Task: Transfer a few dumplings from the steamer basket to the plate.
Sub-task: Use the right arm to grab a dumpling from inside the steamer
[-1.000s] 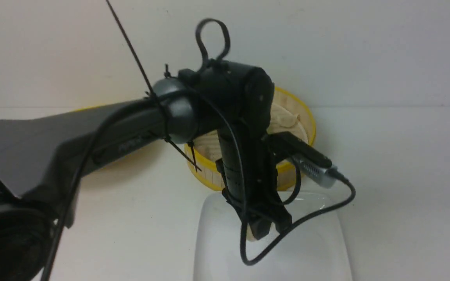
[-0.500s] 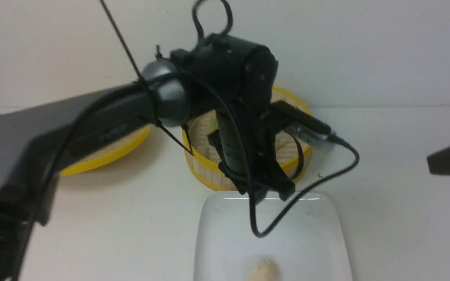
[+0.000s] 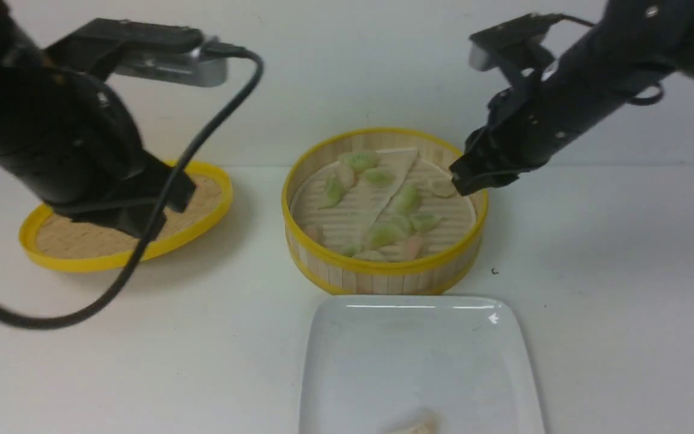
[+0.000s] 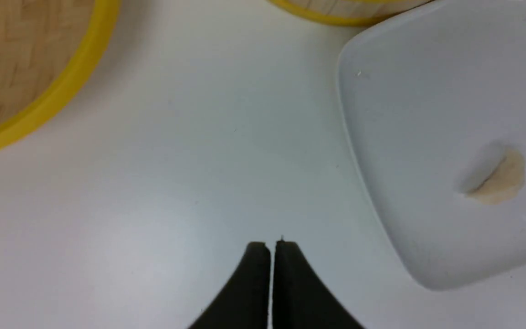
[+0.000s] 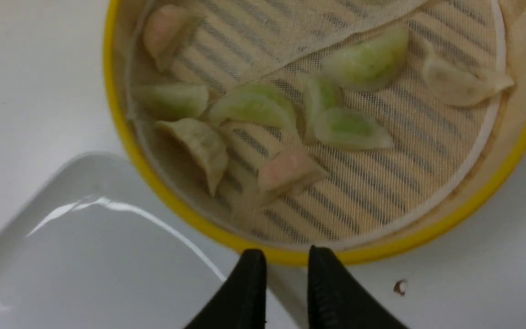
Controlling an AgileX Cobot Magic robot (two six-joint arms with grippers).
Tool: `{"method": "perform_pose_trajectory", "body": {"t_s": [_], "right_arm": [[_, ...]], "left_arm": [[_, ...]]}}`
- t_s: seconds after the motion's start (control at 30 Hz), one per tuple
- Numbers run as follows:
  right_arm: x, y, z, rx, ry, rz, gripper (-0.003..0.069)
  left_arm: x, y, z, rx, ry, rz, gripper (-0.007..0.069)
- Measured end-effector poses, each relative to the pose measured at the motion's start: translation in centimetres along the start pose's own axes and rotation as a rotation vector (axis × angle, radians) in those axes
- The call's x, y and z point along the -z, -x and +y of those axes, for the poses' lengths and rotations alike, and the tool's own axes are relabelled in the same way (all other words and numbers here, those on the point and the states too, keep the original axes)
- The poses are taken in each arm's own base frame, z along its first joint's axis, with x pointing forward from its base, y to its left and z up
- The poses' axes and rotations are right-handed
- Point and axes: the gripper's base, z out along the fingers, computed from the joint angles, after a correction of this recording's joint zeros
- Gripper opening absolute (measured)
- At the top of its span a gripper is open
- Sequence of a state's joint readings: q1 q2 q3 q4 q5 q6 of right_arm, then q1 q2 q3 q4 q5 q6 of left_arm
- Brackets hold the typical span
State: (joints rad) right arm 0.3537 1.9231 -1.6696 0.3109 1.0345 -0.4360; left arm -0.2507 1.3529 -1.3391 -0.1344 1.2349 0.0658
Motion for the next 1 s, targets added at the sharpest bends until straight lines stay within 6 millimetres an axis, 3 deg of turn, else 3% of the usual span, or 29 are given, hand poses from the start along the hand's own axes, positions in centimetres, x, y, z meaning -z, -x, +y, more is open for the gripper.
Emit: {"method": "perform_pose_trajectory", "body": {"t_s": [0.1, 0.13, 0.2, 0.27, 0.47, 0.6, 0.77, 0.87, 1.0], "right_arm": [[-4.8, 1.3, -0.8, 0.031, -0.009, 0.045, 0.0290], [-5.2, 1.2, -0.8, 0.032, -0.008, 0.054, 0.0297], [-8.4, 1.5, -1.1, 0.060, -0.019, 0.086, 0.0381], [-10.2, 1.6, -1.4, 0.078, -0.034, 0.106, 0.0431], [-11.9, 2.2, -2.0, 0.064, -0.079, 0.058, 0.0465], [-12.9, 2.0, -2.4, 0.035, -0.105, 0.060, 0.0442], [-13.1, 1.9, -2.2, 0.022, -0.102, 0.068, 0.0363], [-13.0, 1.7, -2.1, 0.019, -0.091, 0.111, 0.0213], [-12.5, 2.0, -2.1, 0.010, -0.091, 0.136, 0.0158]], "left_arm": [[1.4, -2.2, 0.5, 0.020, 0.013, -0.021, -0.0006], [1.5, -2.3, 0.5, 0.021, 0.013, -0.023, -0.0006], [2.4, -3.6, 0.3, 0.013, 0.014, -0.040, -0.0006], [3.1, -4.1, 0.2, 0.009, 0.013, -0.061, -0.0006], [4.6, -5.0, 0.0, 0.000, 0.020, -0.111, -0.0006], [5.2, -5.4, 0.0, -0.009, 0.038, -0.129, -0.0006], [5.5, -5.5, 0.0, -0.010, 0.041, -0.138, -0.0006], [5.5, -5.5, 0.0, -0.010, 0.041, -0.138, -0.0006], [5.5, -5.5, 0.0, -0.010, 0.041, -0.138, -0.0006]]}}
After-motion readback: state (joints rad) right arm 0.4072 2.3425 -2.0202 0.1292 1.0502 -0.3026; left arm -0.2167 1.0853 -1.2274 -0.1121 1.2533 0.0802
